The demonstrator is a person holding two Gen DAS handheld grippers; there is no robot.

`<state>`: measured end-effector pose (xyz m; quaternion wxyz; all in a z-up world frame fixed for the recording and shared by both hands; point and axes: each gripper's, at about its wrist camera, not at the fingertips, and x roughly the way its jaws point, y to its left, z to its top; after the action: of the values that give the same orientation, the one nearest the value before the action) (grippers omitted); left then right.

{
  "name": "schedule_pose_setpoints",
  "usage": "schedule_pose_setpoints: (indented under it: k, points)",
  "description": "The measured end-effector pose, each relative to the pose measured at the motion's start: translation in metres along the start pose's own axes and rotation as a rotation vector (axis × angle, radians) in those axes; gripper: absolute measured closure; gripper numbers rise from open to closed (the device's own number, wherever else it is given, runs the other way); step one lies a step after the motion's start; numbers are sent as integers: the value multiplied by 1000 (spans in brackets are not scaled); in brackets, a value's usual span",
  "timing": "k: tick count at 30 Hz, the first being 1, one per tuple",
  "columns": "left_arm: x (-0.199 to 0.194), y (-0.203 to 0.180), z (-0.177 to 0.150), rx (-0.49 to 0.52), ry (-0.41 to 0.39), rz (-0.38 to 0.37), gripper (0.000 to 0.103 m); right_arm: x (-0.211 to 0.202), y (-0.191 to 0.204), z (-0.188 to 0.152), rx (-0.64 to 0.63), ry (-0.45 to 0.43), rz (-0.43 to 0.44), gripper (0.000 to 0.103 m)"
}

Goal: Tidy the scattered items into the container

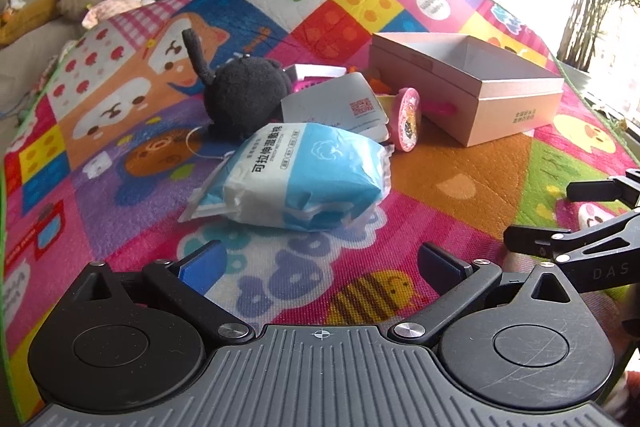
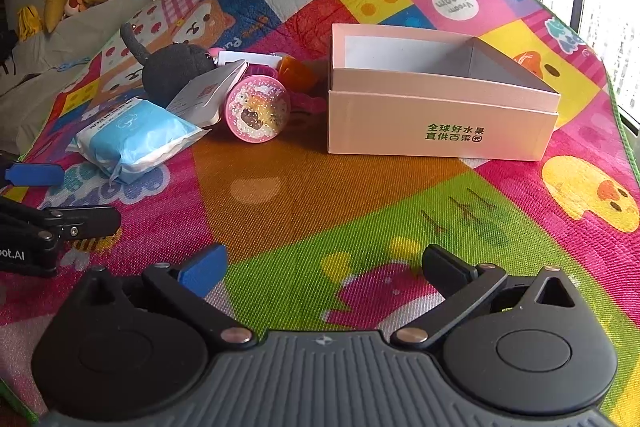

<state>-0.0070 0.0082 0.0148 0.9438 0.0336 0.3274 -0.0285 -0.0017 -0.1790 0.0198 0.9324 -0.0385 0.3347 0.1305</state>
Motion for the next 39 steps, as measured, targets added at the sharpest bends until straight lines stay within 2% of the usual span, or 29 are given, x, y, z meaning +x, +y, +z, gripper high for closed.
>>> schedule_pose_setpoints:
  k: [5, 11, 14, 15, 16, 18, 23, 26, 28, 31, 33, 37, 39]
  points:
    - [8, 4, 2, -3, 40, -43, 0, 1, 1, 2, -10, 10, -3, 0]
    - [12, 4, 10, 67, 11, 9, 0, 0, 3, 5, -27, 6, 10, 0]
    - [13, 8, 17, 77, -5, 9, 0, -5, 12, 15, -87, -57, 0, 0]
    - [13, 8, 19, 87, -13, 13, 0, -7, 16, 19, -122, -79, -7, 4]
    - [13, 10, 21, 99, -23, 21, 0, -8, 23, 25, -173, -105, -11, 12]
    - [14, 15, 25, 117, -44, 43, 0, -9, 36, 36, -276, -144, -10, 22]
    - [18, 42, 36, 62, -70, 111, 0, 14, 59, 61, -425, -170, 13, 23]
    - [17, 59, 39, -7, -78, 59, 0, 38, 64, 73, -435, -133, 38, 31]
    - [17, 66, 39, -33, -84, 32, 0, 53, 66, 79, -419, -90, 48, 42]
    - [14, 68, 36, -41, -98, 30, 0, 71, 68, 82, -394, -53, 48, 43]
    - [13, 66, 34, -47, -89, 5, 0, 75, 68, 80, -394, -59, 39, 46]
    - [12, 60, 31, -64, -49, -73, 0, 61, 64, 77, -374, -53, 71, 83]
    - [12, 56, 30, -57, -48, -78, 0, 46, 60, 73, -383, -68, 80, 86]
